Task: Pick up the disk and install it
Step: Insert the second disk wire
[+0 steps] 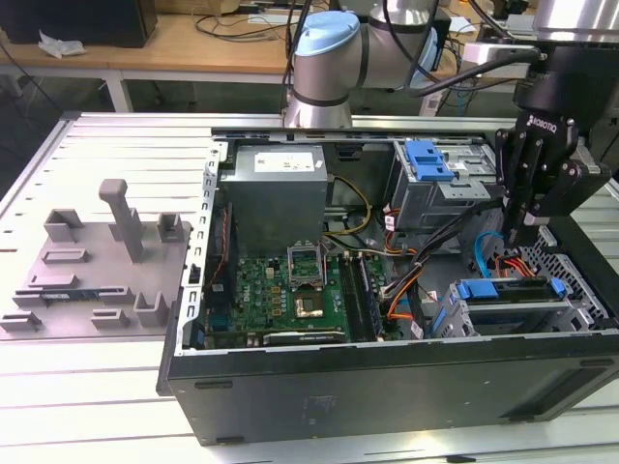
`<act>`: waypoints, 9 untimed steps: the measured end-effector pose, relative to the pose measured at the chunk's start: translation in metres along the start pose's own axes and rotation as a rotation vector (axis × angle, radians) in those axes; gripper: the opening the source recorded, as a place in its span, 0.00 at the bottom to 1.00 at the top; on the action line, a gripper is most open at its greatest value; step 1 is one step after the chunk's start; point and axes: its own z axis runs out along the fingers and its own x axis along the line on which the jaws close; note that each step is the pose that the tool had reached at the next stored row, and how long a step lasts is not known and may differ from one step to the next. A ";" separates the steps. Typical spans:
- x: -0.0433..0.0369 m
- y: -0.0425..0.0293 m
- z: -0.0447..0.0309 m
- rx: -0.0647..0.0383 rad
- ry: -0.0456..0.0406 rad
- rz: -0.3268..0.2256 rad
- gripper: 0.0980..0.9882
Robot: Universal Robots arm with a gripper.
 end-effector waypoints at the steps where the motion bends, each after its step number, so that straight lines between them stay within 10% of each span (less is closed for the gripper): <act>1: -0.0002 0.0000 0.0005 0.000 0.0000 0.001 0.23; 9: -0.0010 0.0000 0.0019 0.000 0.0002 0.005 0.23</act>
